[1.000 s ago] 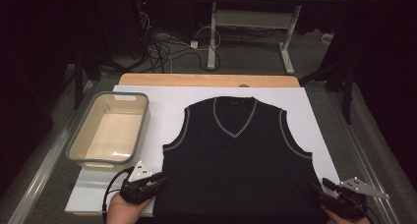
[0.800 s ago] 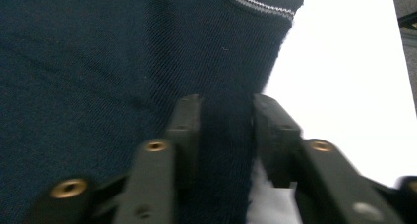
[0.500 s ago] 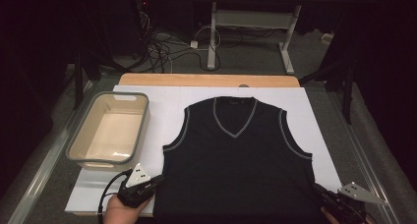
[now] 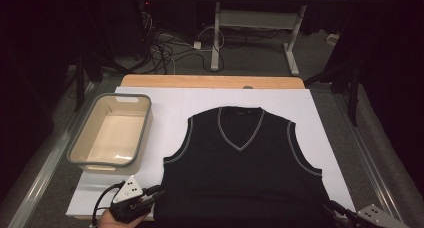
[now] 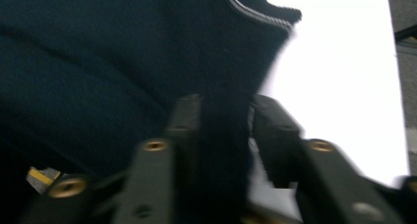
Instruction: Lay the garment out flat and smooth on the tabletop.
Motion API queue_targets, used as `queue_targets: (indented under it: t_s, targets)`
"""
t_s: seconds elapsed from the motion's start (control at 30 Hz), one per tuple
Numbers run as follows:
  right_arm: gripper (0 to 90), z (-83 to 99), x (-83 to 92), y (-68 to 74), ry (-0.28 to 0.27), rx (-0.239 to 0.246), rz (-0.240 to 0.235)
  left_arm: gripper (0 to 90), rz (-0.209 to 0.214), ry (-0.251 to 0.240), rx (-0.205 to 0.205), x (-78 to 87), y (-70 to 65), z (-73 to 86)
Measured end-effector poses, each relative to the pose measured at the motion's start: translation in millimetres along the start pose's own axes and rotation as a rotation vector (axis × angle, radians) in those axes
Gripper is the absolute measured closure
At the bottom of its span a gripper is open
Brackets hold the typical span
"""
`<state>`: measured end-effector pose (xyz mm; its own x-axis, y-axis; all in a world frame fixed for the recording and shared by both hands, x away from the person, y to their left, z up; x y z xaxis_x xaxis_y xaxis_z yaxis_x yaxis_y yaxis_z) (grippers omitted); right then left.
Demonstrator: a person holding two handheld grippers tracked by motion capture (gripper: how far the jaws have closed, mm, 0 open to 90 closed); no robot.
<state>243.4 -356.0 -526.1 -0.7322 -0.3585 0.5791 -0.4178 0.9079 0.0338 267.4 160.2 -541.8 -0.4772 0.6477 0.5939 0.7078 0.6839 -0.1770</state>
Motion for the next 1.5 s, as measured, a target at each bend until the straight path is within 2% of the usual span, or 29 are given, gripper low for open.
queue_targets:
  t_s: [0.13,0.2,0.27,0.33,0.47,0.6,0.73,0.93,1.07,1.13,1.2,1.37,1.5]
  targets:
    - [40.2,-10.0,-8.0,1.8,-0.040,-0.004,-0.022,48.9,0.011,-0.033,-0.011,-6.0,-0.7,-5.9]
    - [34.4,-13.8,-12.6,3.0,-0.054,-0.006,-0.030,43.1,0.000,-0.059,-0.025,-7.5,0.1,-9.9]
    - [32.9,-15.8,-16.5,4.5,-0.060,-0.004,-0.039,37.1,-0.008,-0.067,-0.030,-9.2,1.5,-13.0]
    - [29.5,-17.6,-19.8,4.1,-0.067,-0.005,-0.038,34.2,0.009,-0.065,-0.017,-11.9,2.7,-14.7]
    - [22.1,-22.5,-25.9,2.1,-0.077,-0.005,-0.018,27.2,0.009,-0.062,-0.018,-17.1,4.2,-19.6]
    - [17.1,-25.9,-31.7,4.6,-0.075,0.014,-0.011,20.3,0.041,-0.067,-0.019,-22.0,2.9,-24.6]
    - [14.6,-28.2,-34.1,8.5,-0.086,0.032,-0.015,14.1,0.043,-0.069,-0.027,-25.2,1.3,-27.5]
    - [2.0,-30.6,-35.5,12.9,-0.098,0.043,-0.011,0.3,0.020,-0.070,-0.016,-31.8,3.2,-32.5]
    - [0.0,-31.2,-36.6,13.4,-0.105,0.041,-0.001,0.0,-0.010,-0.103,-0.034,-34.1,5.2,-38.8]
    - [0.0,-31.9,-37.1,13.3,-0.107,0.040,0.005,0.0,0.001,-0.106,-0.029,-36.9,4.7,-40.2]
    - [0.0,-32.9,-38.0,13.9,-0.107,0.039,0.005,0.0,0.007,-0.088,-0.030,-39.8,4.5,-38.8]
    - [0.0,-34.4,-40.2,17.5,-0.113,0.047,-0.001,0.0,0.038,-0.102,-0.007,-37.8,5.6,-38.5]
    - [0.0,-35.6,-41.7,20.9,-0.114,0.050,-0.010,0.0,0.031,-0.098,-0.026,-38.1,3.7,-38.0]
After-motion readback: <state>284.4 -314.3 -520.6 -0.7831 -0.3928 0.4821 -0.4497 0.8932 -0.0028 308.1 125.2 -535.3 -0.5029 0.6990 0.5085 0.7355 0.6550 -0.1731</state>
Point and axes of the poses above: each handheld gripper's, and its own axes: x roughly backward along the jaws, z roughly out of its underside, y roughly to its left, the point moved 8 cm from there along -x, roughly forward along the jaws, and after that the axes turned 1 degree about x, right-handed, at the moved point
